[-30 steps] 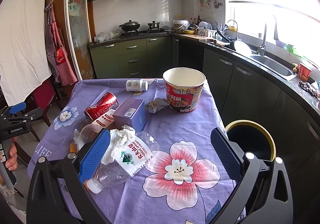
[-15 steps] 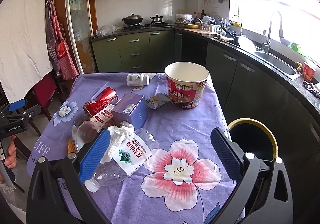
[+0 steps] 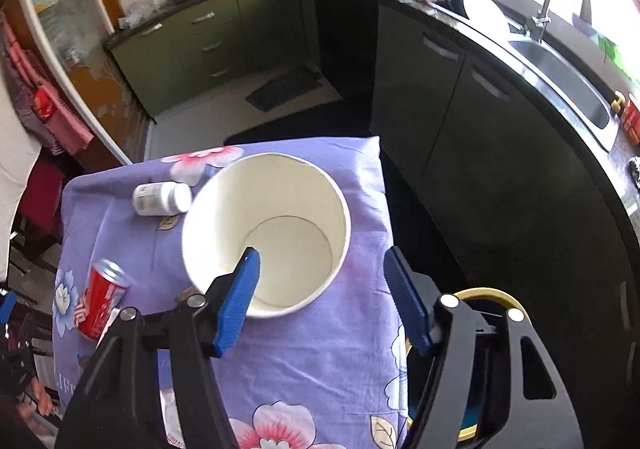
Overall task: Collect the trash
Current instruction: 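Grasp the paper noodle cup rim with the right tool and lift, then drop the noodle cup into the yellow-rimmed bin while the left tool grasps the red can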
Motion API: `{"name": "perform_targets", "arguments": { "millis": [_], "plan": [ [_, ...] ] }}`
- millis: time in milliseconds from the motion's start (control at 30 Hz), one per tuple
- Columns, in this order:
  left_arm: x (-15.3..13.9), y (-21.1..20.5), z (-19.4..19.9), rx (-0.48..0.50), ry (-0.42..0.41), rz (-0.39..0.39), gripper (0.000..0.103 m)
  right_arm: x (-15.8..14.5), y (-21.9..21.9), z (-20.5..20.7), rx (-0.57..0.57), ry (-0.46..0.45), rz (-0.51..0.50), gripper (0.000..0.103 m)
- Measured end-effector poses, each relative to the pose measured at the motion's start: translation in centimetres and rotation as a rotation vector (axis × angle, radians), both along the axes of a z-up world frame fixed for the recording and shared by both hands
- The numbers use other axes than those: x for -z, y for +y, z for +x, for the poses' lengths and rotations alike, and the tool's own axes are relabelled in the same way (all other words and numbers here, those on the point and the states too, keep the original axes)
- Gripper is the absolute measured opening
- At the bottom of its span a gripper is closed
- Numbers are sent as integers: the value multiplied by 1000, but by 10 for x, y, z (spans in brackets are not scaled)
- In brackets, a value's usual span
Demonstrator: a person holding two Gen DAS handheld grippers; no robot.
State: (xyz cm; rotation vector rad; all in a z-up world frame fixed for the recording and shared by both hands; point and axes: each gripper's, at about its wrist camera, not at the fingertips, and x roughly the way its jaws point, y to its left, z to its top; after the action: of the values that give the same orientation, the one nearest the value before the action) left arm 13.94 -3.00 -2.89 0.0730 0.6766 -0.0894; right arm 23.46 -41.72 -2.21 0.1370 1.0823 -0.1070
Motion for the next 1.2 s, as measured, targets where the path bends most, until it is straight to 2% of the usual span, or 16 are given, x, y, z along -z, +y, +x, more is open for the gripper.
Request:
{"name": "perform_targets", "arguments": {
  "millis": [233,300,333,367,467,600,700,800,900,1000,1100,1200],
  "plan": [
    [29,-6,28,30,36,17,97,47,-18,44,20,172,23,45],
    [34,-7,31,38,49,21,97,57,-12,47,13,208,30,31],
    [34,-6,31,45,56,15,97,63,-11,49,6,228,43,10],
    [34,-6,30,52,59,8,97,64,-8,50,6,233,40,7],
    [30,-6,27,59,50,0,97,55,-9,46,2,209,48,4],
    [26,-8,23,68,36,12,97,22,-30,18,19,142,84,4],
    [20,-9,16,79,21,17,97,-5,-68,-21,79,98,97,4],
    [12,-11,8,93,9,15,97,-10,-120,-66,181,90,101,4],
    [8,-13,-1,102,2,22,97,12,-168,-104,289,125,107,4],
    [7,-16,-7,118,22,14,97,55,-204,-129,368,171,143,5],
    [8,-20,-10,131,58,9,97,100,-221,-135,404,212,205,5],
    [8,-24,-13,124,70,37,97,134,-226,-132,418,243,245,5]
  ]
}}
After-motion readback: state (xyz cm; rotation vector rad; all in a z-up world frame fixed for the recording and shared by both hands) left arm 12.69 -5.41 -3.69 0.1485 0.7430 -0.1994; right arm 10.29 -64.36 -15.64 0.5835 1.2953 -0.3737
